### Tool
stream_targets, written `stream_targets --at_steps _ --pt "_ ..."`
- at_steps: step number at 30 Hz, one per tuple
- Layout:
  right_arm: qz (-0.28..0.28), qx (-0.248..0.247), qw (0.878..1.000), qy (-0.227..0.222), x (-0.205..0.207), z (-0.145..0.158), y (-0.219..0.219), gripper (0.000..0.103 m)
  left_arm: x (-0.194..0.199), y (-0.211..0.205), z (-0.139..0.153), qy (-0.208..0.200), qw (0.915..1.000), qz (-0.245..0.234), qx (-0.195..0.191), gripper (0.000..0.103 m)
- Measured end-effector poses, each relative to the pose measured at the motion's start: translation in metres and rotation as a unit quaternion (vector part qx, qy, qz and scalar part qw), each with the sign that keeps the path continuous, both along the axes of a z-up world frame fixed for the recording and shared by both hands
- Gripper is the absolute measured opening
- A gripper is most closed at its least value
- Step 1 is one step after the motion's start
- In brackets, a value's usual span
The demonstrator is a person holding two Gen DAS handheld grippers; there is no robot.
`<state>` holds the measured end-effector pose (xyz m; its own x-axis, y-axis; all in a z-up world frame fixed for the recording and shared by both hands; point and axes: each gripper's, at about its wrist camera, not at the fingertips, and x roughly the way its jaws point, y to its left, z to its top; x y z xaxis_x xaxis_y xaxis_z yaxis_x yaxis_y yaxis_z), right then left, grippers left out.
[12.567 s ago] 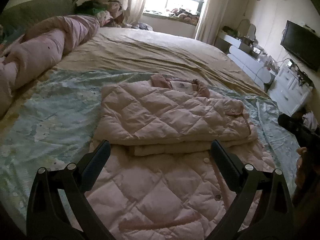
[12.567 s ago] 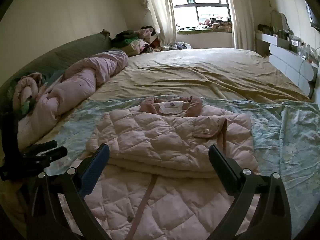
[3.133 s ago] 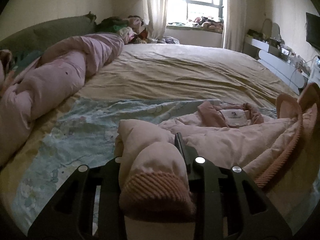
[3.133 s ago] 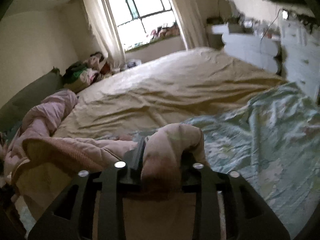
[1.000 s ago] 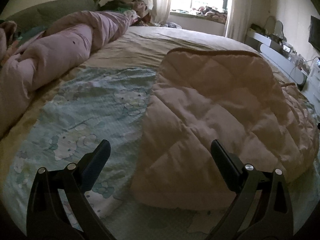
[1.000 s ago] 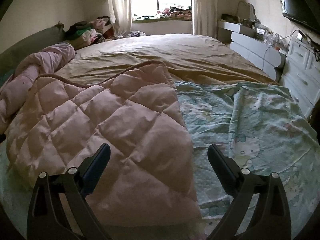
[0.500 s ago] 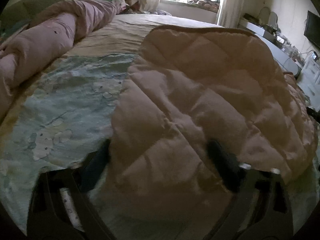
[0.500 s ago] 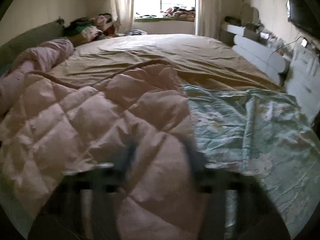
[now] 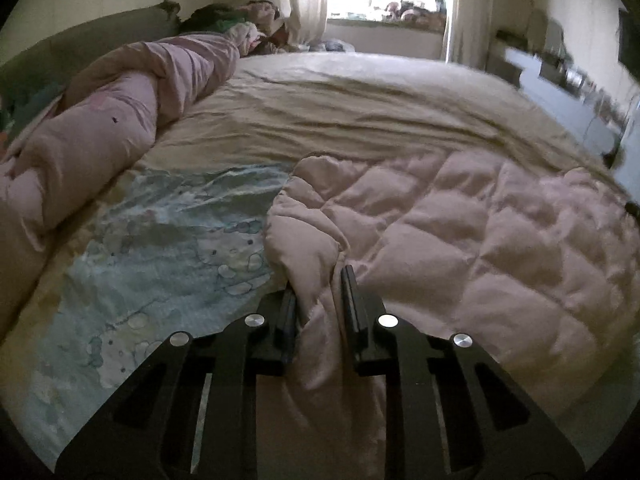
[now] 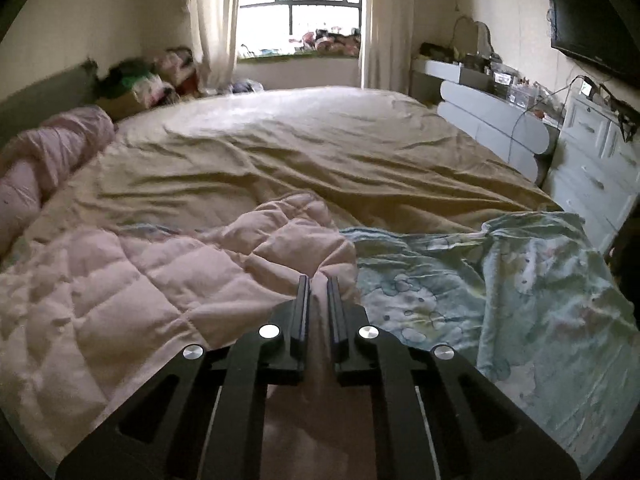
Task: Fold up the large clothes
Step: 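Grasp the folded comforter's edge with both grippers, then fold the comforter over again with both grippers and release it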
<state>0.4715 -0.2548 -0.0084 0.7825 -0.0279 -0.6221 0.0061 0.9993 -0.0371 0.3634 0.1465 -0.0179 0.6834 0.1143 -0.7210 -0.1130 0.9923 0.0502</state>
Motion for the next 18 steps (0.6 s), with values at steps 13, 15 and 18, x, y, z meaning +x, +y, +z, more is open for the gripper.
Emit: stream_targets --at_steps 13,15,18 --pt "-0.028 -0.021 0.997 0.066 0.032 -0.065 0.001 0.007 0.007 -0.003 -0.046 0.031 0.9995 0.004 0.007 0.016" --pt "-0.027 -0.032 0.996 0.074 0.032 -0.067 0.003 0.009 0.008 -0.004 -0.045 0.030 0.9995 0.004 0.009 0.017" --pt "-0.034 -0.043 0.996 0.073 0.023 -0.053 0.007 0.023 0.004 -0.003 -0.038 0.024 0.9997 0.007 0.007 0.024"
